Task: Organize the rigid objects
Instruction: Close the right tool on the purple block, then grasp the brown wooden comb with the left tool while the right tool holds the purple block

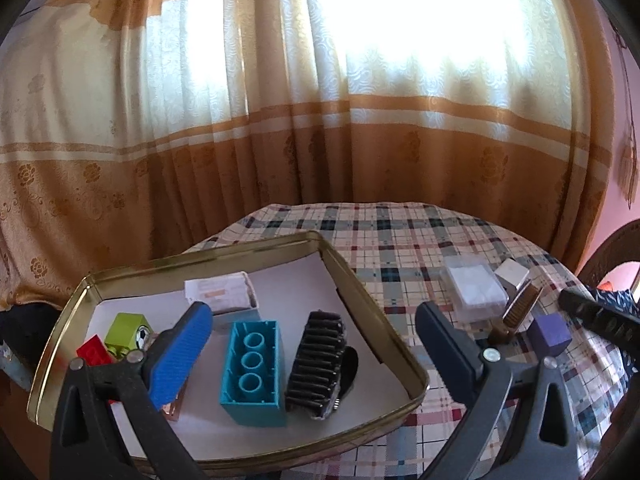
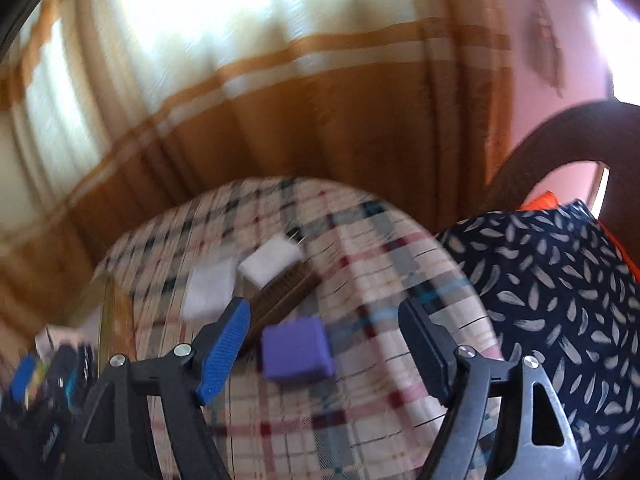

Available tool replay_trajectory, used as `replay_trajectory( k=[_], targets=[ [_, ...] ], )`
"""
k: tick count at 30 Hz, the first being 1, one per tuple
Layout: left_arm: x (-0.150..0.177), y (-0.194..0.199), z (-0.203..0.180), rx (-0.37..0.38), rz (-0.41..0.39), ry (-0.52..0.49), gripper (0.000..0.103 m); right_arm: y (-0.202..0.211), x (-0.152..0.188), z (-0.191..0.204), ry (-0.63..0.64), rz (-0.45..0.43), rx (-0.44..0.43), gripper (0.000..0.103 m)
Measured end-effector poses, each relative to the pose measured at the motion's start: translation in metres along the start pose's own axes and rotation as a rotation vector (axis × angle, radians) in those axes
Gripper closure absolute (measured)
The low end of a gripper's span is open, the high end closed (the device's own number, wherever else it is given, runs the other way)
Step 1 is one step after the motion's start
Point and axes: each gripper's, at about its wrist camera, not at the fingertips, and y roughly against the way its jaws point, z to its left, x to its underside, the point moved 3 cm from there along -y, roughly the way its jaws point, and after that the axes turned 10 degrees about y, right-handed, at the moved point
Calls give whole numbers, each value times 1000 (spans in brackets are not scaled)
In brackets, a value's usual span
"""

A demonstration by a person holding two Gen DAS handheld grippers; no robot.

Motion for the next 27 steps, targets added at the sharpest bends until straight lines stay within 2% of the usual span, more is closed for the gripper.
replay_trajectory(
  k=[4,5,6,8,11,14,17,22,24,27],
  targets=[
    [0,2,-4,30,2,-10,0,-11,1,11,70,63,6,25],
    [1,1,-6,42,9,-15,0,-14,3,11,82,80,9,30],
    [1,1,-8,57,16,-22,0,-18,4,11,93,103,18,41],
    [1,2,-12,79,18,-41,0,-21,5,8,94,125,10,44],
    [1,5,-22,105,7,-77,0,-29,7,9,152,188,28,55],
    [1,9,-34,143,8,-103,0,-26,8,10,166,187,1,60],
    [5,12,-51,223,34,-123,0,-18,6,2,108,147,-48,60],
    [15,21,-97,333,67,-246,5,20,-3,-22,83,-20,46,60],
    [17,20,-110,373,95,-261,5,34,-6,-34,73,-76,83,60],
    [21,3,-126,409,201,-248,5,41,-10,-45,52,-100,91,60]
  ],
)
